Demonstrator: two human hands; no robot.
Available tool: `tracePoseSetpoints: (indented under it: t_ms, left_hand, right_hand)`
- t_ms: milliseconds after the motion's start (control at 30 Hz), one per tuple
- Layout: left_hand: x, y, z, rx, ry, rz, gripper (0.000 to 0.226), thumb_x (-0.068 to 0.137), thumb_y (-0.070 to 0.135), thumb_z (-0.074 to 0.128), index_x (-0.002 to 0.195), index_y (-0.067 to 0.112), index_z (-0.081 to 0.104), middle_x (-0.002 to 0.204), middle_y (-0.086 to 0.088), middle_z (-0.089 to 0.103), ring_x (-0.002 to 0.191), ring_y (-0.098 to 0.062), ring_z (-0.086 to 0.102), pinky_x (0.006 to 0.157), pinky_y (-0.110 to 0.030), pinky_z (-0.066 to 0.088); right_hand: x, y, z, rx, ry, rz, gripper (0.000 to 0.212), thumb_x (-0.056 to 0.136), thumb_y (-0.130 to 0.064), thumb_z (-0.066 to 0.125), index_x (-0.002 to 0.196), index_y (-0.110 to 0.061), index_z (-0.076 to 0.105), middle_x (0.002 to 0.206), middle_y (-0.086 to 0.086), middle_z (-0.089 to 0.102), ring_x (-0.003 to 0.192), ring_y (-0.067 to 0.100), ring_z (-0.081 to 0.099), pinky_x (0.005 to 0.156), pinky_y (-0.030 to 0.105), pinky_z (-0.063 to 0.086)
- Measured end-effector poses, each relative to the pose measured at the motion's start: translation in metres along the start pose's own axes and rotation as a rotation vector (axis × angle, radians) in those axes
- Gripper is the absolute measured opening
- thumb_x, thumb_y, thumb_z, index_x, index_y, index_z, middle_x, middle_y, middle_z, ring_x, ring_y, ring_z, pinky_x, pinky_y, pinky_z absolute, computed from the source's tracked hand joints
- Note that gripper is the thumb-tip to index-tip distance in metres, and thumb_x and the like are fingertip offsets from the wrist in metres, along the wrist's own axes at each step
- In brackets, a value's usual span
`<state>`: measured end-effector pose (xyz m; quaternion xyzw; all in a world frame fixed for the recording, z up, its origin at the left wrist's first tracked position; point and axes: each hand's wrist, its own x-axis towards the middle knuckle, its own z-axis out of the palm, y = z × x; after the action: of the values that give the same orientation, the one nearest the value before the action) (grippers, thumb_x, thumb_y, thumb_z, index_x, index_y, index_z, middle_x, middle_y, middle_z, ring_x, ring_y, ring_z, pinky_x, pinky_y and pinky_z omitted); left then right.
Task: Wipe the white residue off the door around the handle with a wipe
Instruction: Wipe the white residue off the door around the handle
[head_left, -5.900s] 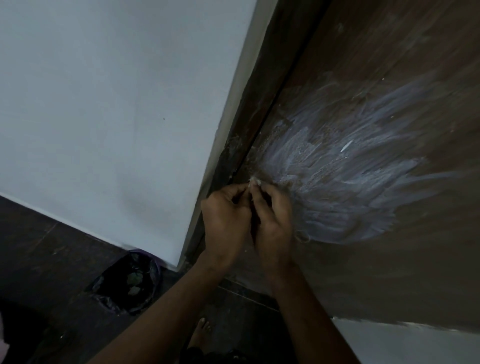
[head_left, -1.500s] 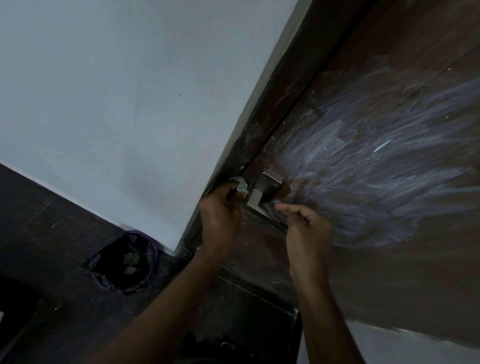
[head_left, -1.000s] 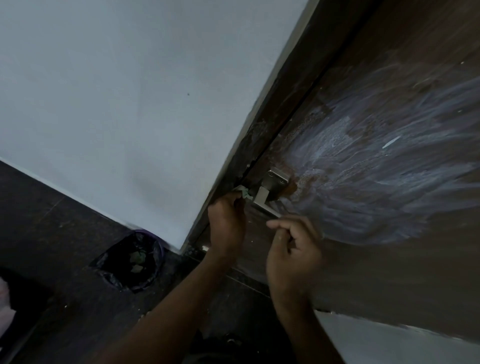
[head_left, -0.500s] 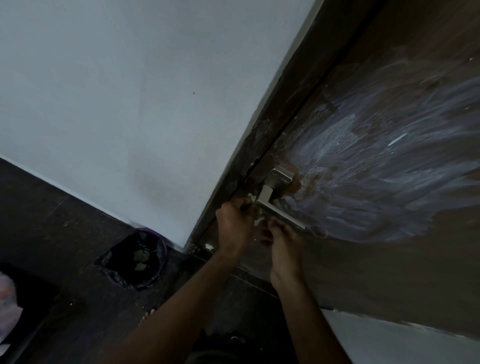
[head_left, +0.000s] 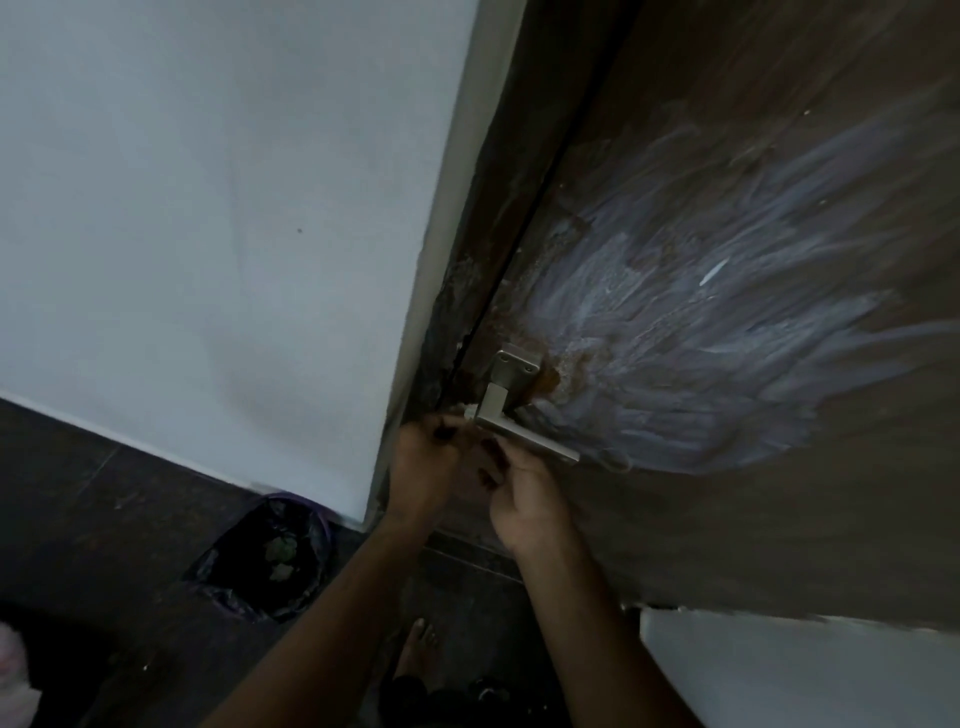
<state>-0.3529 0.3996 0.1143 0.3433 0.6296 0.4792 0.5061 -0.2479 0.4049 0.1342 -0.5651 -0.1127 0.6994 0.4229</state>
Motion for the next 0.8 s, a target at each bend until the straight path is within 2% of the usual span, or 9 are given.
tracePoseSetpoints:
  t_ms: [67, 133, 200, 300, 367, 567, 667, 733, 800]
  left_hand:
    - [0.002, -0.004, -0.003, 0.053, 0.025, -0.009, 0.011, 0.088, 0.028, 0.073, 0.078, 0.032, 0.071, 0.076, 0.030, 0.070, 0.073, 0.013, 0.064, 0.071, -0.026, 0.053]
    - [0.001, -0.007, -0.005, 0.060, -0.001, -0.007, 0.008, 0.087, 0.030, 0.073, 0.082, 0.036, 0.072, 0.080, 0.030, 0.070, 0.076, 0.015, 0.063, 0.071, -0.026, 0.053]
    - [0.000, -0.007, -0.005, 0.068, -0.024, 0.011, 0.014, 0.089, 0.032, 0.071, 0.087, 0.045, 0.071, 0.084, 0.030, 0.071, 0.079, 0.014, 0.063, 0.073, -0.026, 0.053]
    - [-0.003, -0.006, -0.005, 0.031, -0.005, -0.004, 0.015, 0.092, 0.034, 0.066, 0.091, 0.048, 0.071, 0.086, 0.026, 0.073, 0.079, 0.009, 0.066, 0.075, -0.031, 0.058]
    - [-0.005, -0.004, -0.005, 0.010, 0.013, 0.007, 0.017, 0.093, 0.034, 0.064, 0.094, 0.049, 0.072, 0.087, 0.024, 0.074, 0.079, 0.006, 0.068, 0.073, -0.029, 0.058]
    - [-0.012, 0.017, -0.009, -0.047, 0.129, 0.132, 0.026, 0.089, 0.059, 0.057, 0.105, 0.044, 0.072, 0.094, 0.024, 0.074, 0.089, 0.006, 0.068, 0.077, -0.023, 0.054]
    - [-0.017, 0.028, -0.010, -0.056, 0.161, 0.193, 0.024, 0.094, 0.054, 0.055, 0.107, 0.042, 0.071, 0.098, 0.024, 0.073, 0.092, 0.006, 0.067, 0.079, -0.018, 0.054]
    - [-0.021, 0.036, -0.010, -0.076, 0.180, 0.243, 0.022, 0.094, 0.049, 0.057, 0.107, 0.040, 0.072, 0.100, 0.024, 0.073, 0.094, 0.007, 0.067, 0.076, -0.010, 0.051]
    - [-0.024, 0.043, -0.009, -0.082, 0.185, 0.280, 0.020, 0.094, 0.045, 0.060, 0.108, 0.037, 0.072, 0.101, 0.024, 0.073, 0.095, 0.007, 0.067, 0.075, -0.007, 0.050]
  right_hand:
    - [0.000, -0.003, -0.002, 0.047, 0.007, 0.022, 0.019, 0.095, -0.013, 0.058, 0.094, -0.011, 0.077, 0.088, 0.007, 0.078, 0.078, 0.018, 0.074, 0.056, 0.025, 0.056]
    - [-0.002, -0.009, -0.005, 0.128, -0.023, 0.010, 0.022, 0.096, -0.007, 0.054, 0.095, -0.010, 0.075, 0.088, 0.007, 0.078, 0.078, 0.016, 0.074, 0.062, 0.026, 0.057]
    - [-0.003, -0.015, -0.010, 0.174, -0.010, 0.020, 0.026, 0.097, 0.001, 0.047, 0.101, -0.011, 0.070, 0.090, 0.005, 0.075, 0.085, 0.016, 0.068, 0.076, 0.028, 0.050]
    - [-0.004, -0.023, -0.019, 0.233, 0.027, 0.045, 0.034, 0.096, 0.004, 0.039, 0.091, -0.013, 0.068, 0.078, 0.003, 0.074, 0.078, 0.016, 0.059, 0.071, 0.030, 0.042]
    - [-0.005, -0.033, -0.025, 0.239, 0.069, 0.064, 0.032, 0.097, 0.002, 0.039, 0.089, -0.012, 0.066, 0.080, 0.005, 0.070, 0.074, 0.016, 0.055, 0.068, 0.031, 0.040]
    - [-0.030, -0.058, -0.033, -0.055, 0.180, 0.074, 0.008, 0.091, -0.021, 0.064, 0.087, -0.017, 0.071, 0.070, -0.001, 0.070, 0.065, 0.010, 0.053, 0.064, 0.029, 0.037]
    - [-0.049, -0.066, -0.023, -0.217, 0.333, -0.067, 0.007, 0.086, -0.024, 0.073, 0.081, -0.020, 0.071, 0.076, -0.003, 0.074, 0.059, 0.007, 0.062, 0.063, 0.028, 0.040]
    - [-0.056, -0.066, -0.012, -0.378, 0.404, -0.303, 0.006, 0.085, -0.024, 0.076, 0.080, -0.022, 0.073, 0.079, -0.004, 0.077, 0.056, 0.000, 0.067, 0.062, 0.026, 0.046]
    - [-0.058, -0.060, 0.003, -0.606, 0.451, -0.590, 0.004, 0.085, -0.024, 0.077, 0.081, -0.023, 0.076, 0.072, -0.011, 0.075, 0.057, -0.006, 0.066, 0.056, 0.015, 0.048]
